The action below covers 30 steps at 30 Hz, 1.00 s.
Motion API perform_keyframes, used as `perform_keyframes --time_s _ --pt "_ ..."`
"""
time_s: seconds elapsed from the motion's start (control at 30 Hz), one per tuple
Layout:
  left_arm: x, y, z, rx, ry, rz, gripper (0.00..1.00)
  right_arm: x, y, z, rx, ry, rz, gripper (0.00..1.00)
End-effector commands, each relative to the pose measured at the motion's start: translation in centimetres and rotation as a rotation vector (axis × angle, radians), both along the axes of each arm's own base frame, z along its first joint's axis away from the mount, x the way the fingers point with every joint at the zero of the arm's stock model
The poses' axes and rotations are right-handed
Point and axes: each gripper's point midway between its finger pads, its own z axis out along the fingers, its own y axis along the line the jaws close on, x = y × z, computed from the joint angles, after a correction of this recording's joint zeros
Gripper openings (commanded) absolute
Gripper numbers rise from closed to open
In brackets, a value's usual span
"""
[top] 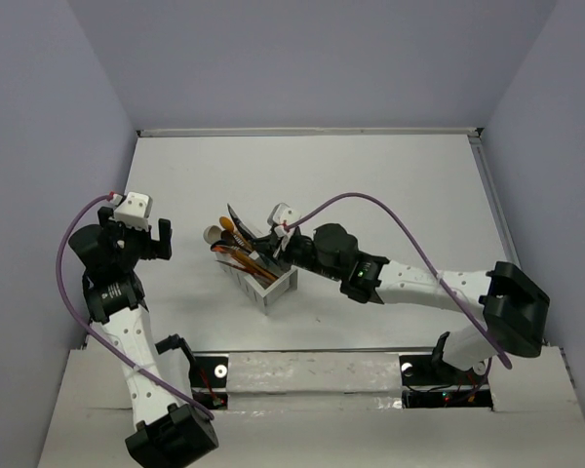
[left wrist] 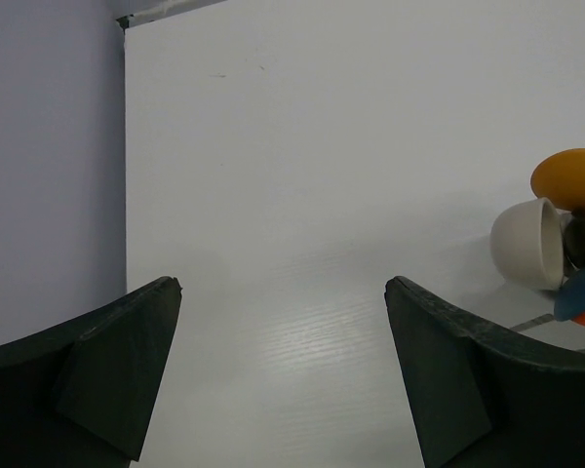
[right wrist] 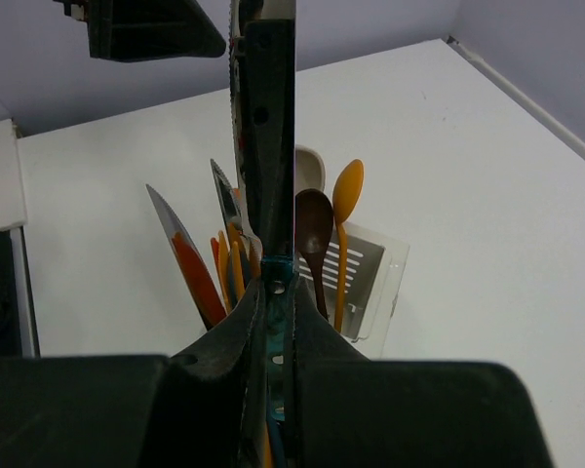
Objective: Sort the eating utensils into containers
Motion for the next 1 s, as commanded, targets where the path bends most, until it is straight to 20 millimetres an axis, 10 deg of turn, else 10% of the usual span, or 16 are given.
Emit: perform_keyframes --time_s 0.0,0.3,0.5,0.63,0.87,0.97 --pt "0.3 0.1 1.2 0.018 -0.059 0.004 0.99 -0.7 -0.3 2.5 0.109 -0.052 0.019 0.0" --pt "0.2 0.1 1.4 0.021 -0.066 0.011 0.99 0.2 -0.2 -3.3 0.001 -0.033 -0.014 0.0" --pt "0.3 0.2 1.3 0.017 -0.059 0.011 0.99 -0.1 -1.4 -1.9 -0.016 -0.043 -0.03 0.51" --pt "0.2 0.1 1.3 0.02 -0.062 0.011 0.99 0.2 -3.4 0.6 -0.008 -0.025 -0.103 0.67" --pt "0.2 0.3 1.4 0.019 -0.065 0.026 0.99 6.8 -12.2 4.0 0.045 0.235 -0.562 0.84" --pt "0.3 0.7 1.3 0.017 -0.063 0.049 0.99 10.8 -18.8 0.3 0.024 0.494 -0.713 0.97"
